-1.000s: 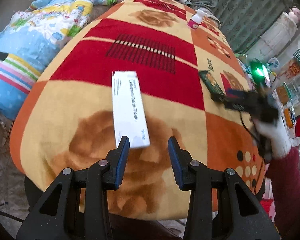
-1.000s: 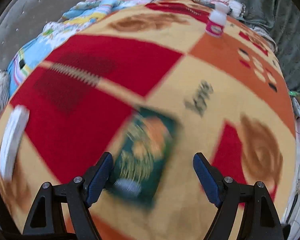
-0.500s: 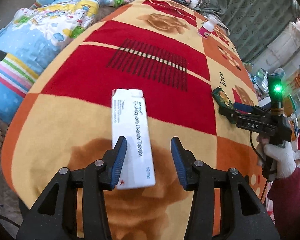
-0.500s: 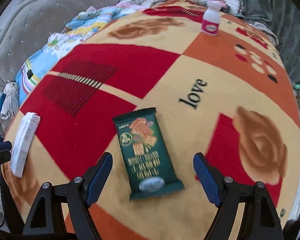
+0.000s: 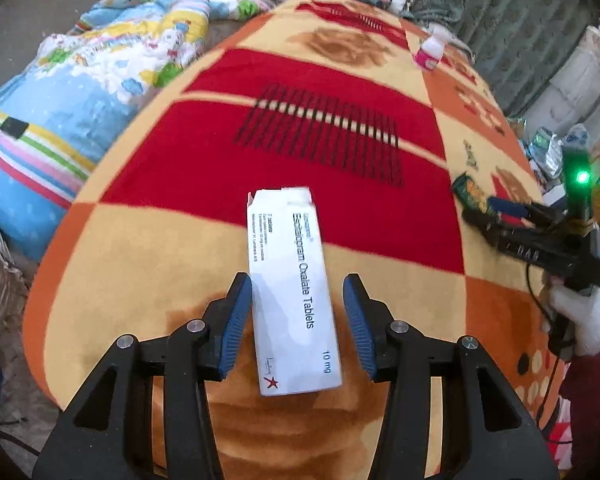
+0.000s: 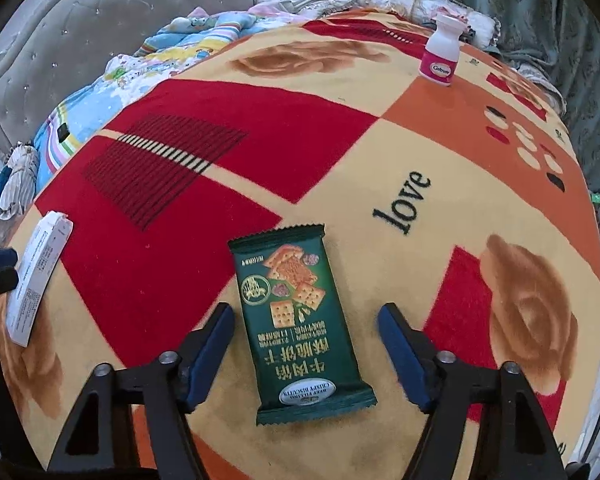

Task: Collect trash
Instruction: 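Grasp the white Escitalopram box with the left tool while the right tool grasps the green cracker packet, then carry the Escitalopram box and cracker packet over the black bin and open both tools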

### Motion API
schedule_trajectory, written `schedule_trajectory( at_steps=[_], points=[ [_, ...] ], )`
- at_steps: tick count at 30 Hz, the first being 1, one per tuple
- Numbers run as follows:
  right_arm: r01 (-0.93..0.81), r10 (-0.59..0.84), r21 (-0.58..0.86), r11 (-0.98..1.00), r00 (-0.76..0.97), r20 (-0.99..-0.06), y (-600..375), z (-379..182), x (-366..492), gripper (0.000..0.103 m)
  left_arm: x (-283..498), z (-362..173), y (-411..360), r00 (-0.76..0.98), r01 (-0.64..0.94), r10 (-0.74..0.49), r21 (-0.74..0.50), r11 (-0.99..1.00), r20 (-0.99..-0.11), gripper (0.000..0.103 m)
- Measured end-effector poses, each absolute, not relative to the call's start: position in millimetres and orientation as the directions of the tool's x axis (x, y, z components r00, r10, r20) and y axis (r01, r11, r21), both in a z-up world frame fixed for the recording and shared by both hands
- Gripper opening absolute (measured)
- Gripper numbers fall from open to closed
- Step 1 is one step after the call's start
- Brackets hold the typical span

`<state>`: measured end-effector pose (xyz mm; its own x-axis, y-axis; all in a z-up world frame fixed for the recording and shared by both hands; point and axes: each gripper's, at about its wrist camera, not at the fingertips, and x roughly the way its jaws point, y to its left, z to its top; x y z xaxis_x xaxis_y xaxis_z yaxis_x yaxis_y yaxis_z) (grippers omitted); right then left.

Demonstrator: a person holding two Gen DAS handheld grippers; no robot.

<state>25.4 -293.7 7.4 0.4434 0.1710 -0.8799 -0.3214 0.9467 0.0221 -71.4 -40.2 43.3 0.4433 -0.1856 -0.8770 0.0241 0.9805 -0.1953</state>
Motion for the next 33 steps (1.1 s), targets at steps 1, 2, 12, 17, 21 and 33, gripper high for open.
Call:
schedule_trajectory(
  at_steps=[1, 2, 12, 17, 21, 33],
  points=[
    [-0.323, 0.173, 0.021, 0.946, 0.449, -0.877, -292.4, 8.5, 25.1, 0.057, -70.7, 41.3, -41.9, 0.449, 0.02, -0.168, -0.178, 0.984, -0.878, 0.046],
    [-0.326, 0.173, 0.018, 0.945, 0.453, -0.874, -291.0, 9.3, 24.8, 0.053, -69.0, 38.6, -43.7, 0.454, 0.024, -0.167, -0.175, 0.984, -0.876, 0.047],
    [-0.335, 0.199, 0.026, 0.942, 0.493, -0.847, -293.6, 20.4, -13.4, 0.041, -68.1, 36.0, -54.1, 0.434, 0.056, -0.258, -0.26, 0.964, -0.864, 0.04],
    [-0.315, 0.217, 0.055, 0.947, 0.506, -0.835, -305.4, 28.7, -40.4, 0.041, -73.8, 52.3, -86.5, 0.457, 0.131, -0.269, -0.235, 0.963, -0.848, 0.04],
    [-0.283, 0.228, 0.085, 0.955, 0.522, -0.822, -321.3, 35.7, -60.2, 0.041, -78.0, 59.6, -119.7, 0.465, 0.191, -0.279, -0.212, 0.958, -0.84, 0.04],
    [-0.155, 0.174, 0.103, 0.982, 0.56, -0.81, -387.2, 45.6, -108.5, 0.042, -89.6, 67.7, -211.4, 0.441, 0.341, -0.334, -0.189, 0.921, -0.833, 0.04]
  ],
)
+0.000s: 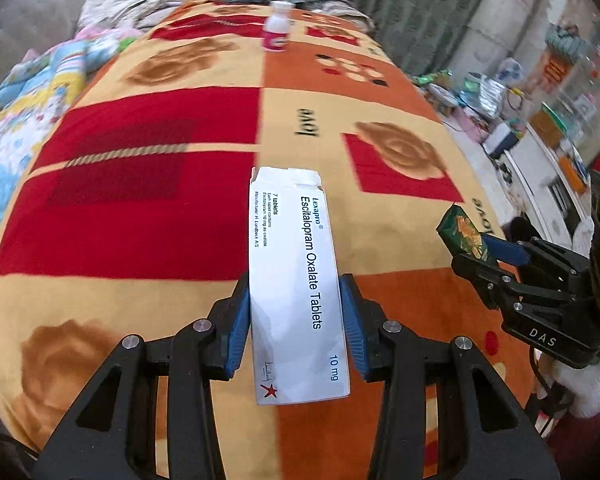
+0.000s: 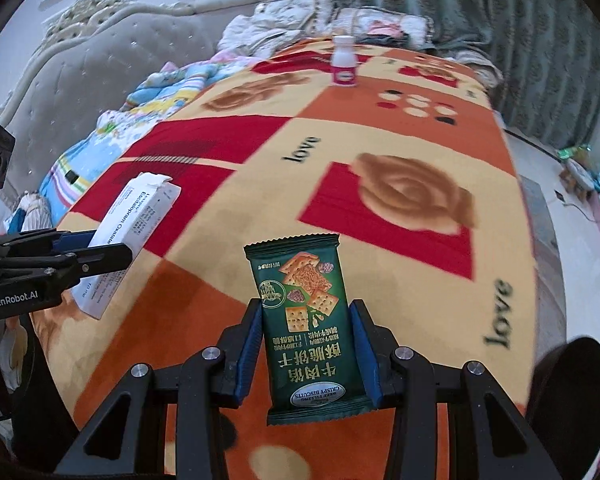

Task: Collect trash
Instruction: 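Carry the Escitalopram box and cracker packet over the black bin and open both tools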

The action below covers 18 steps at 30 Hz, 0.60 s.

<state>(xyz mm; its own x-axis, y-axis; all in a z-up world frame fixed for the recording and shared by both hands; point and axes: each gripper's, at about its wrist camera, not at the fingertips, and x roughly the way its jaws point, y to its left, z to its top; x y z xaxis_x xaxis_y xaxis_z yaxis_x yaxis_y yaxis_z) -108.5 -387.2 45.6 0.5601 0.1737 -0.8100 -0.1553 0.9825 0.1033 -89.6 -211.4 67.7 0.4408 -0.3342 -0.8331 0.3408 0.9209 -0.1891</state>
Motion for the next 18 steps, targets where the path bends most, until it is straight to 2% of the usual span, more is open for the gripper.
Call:
schedule_trajectory(
  at_steps=[18],
  points=[
    [0.066, 0.044, 0.106, 0.992, 0.605, -0.795, -497.6, 58.6, -172.4, 0.041, -111.7, 76.9, -343.9, 0.379, 0.553, -0.417, -0.159, 0.818, -0.826, 0.04]
  ],
)
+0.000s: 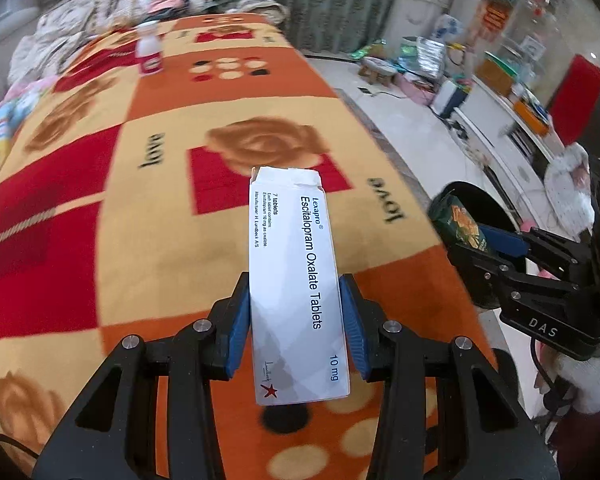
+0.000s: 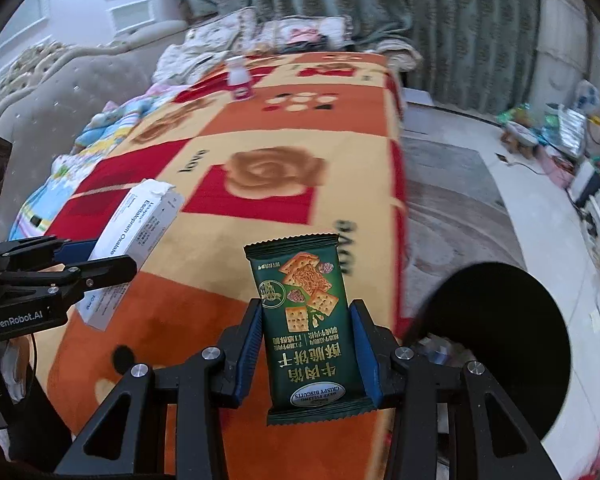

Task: Collect trash
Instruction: 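Carry the Escitalopram box and cracker packet over the black bin and open both tools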

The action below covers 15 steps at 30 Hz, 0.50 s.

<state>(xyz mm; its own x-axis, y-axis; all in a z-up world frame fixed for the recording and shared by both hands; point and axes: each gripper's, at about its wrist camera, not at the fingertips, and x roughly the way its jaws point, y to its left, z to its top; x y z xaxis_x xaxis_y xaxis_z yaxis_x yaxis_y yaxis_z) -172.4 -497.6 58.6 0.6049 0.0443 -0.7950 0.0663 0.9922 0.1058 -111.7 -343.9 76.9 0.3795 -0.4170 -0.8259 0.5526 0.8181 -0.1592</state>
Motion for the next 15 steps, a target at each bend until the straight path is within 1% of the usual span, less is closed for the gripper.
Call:
schedule_trajectory(
  at_steps=[8, 15],
  points=[
    [0.188, -0.03, 0.104, 0.977, 0.6, -0.8, -553.0, 54.9, -200.5, 0.042, -118.9, 78.6, -405.2, 0.325, 0.629, -0.472, -0.186, 0.755, -0.82, 0.04],
    [0.273, -0.066, 0.118, 0.955, 0.581, -0.811, -594.2, 45.3, -218.1, 0.041, -122.5, 78.5, -454.1, 0.281, 0.673, -0.506, -0.208, 0.71, -0.816, 0.041]
  ],
)
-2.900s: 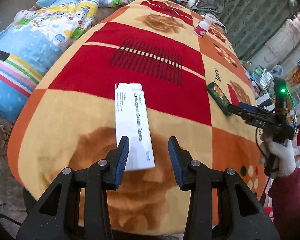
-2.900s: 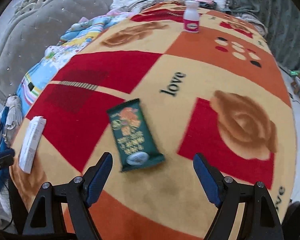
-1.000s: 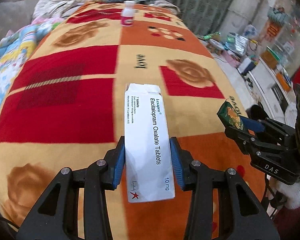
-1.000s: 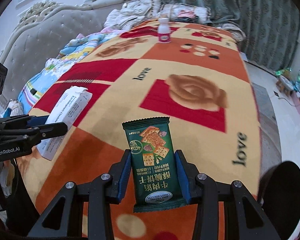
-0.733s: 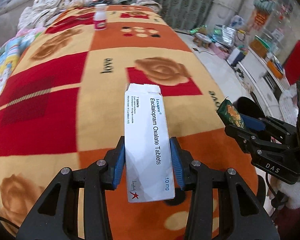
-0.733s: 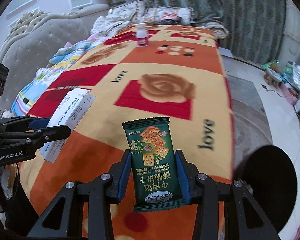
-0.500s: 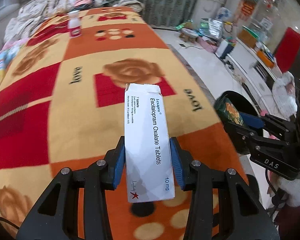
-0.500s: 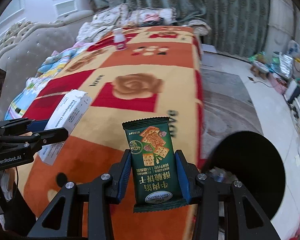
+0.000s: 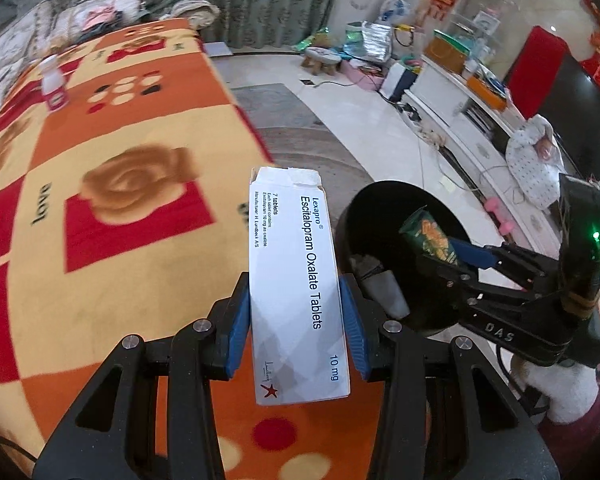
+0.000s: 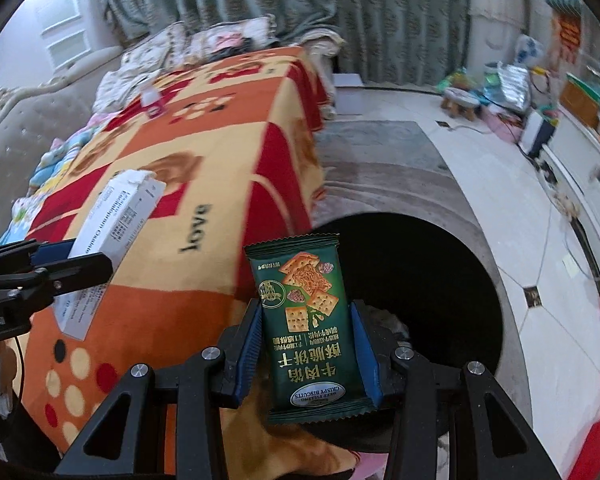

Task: Collect trash
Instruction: 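Carry the Escitalopram box and cracker packet over the black bin and open both tools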

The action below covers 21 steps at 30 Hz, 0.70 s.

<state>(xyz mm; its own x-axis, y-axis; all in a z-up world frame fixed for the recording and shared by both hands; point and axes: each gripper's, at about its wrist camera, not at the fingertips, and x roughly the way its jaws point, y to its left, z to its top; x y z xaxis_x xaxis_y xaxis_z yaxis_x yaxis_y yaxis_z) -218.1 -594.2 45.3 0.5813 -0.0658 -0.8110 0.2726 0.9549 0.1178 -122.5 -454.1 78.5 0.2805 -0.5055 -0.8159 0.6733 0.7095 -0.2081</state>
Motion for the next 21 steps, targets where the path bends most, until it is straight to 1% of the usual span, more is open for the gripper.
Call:
schedule_trajectory(
  at_steps=[4, 14, 15, 16, 17, 19, 21],
  points=[
    [0.313, -0.084, 0.118, 0.942, 0.563, -0.822, -615.2, 37.8, -223.0, 0.042, -123.1, 75.9, -481.3, 0.229, 0.688, -0.536, -0.254, 0.68, -0.813, 0.041],
    [0.4, -0.101, 0.148, 0.905, 0.538, -0.837, -653.5, 23.5, -228.2, 0.041, -126.6, 70.7, -520.5, 0.166, 0.714, -0.59, -0.316, 0.624, -0.79, 0.043],
    [0.406, -0.103, 0.15, 0.901, 0.537, -0.837, -656.0, 23.1, -228.4, 0.041, -126.1, 70.4, -522.4, 0.159, 0.715, -0.596, -0.325, 0.619, -0.787, 0.045],
    [0.411, -0.103, 0.154, 0.898, 0.538, -0.837, -657.7, 22.7, -228.0, 0.041, -125.8, 70.5, -524.3, 0.151, 0.717, -0.606, -0.336, 0.611, -0.781, 0.054],
    [0.419, -0.103, 0.161, 0.893, 0.541, -0.834, -660.2, 22.4, -228.2, 0.042, -124.4, 71.0, -524.3, 0.14, 0.716, -0.623, -0.356, 0.601, -0.77, 0.06],
    [0.438, -0.097, 0.187, 0.879, 0.549, -0.83, -665.3, 22.5, -228.7, 0.045, -123.4, 71.9, -522.6, 0.129, 0.711, -0.645, -0.384, 0.59, -0.753, 0.061],
    [0.455, -0.093, 0.207, 0.866, 0.553, -0.828, -667.8, 23.6, -230.9, 0.046, -123.4, 73.3, -520.2, 0.14, 0.706, -0.641, -0.377, 0.599, -0.755, 0.061]
  ],
)
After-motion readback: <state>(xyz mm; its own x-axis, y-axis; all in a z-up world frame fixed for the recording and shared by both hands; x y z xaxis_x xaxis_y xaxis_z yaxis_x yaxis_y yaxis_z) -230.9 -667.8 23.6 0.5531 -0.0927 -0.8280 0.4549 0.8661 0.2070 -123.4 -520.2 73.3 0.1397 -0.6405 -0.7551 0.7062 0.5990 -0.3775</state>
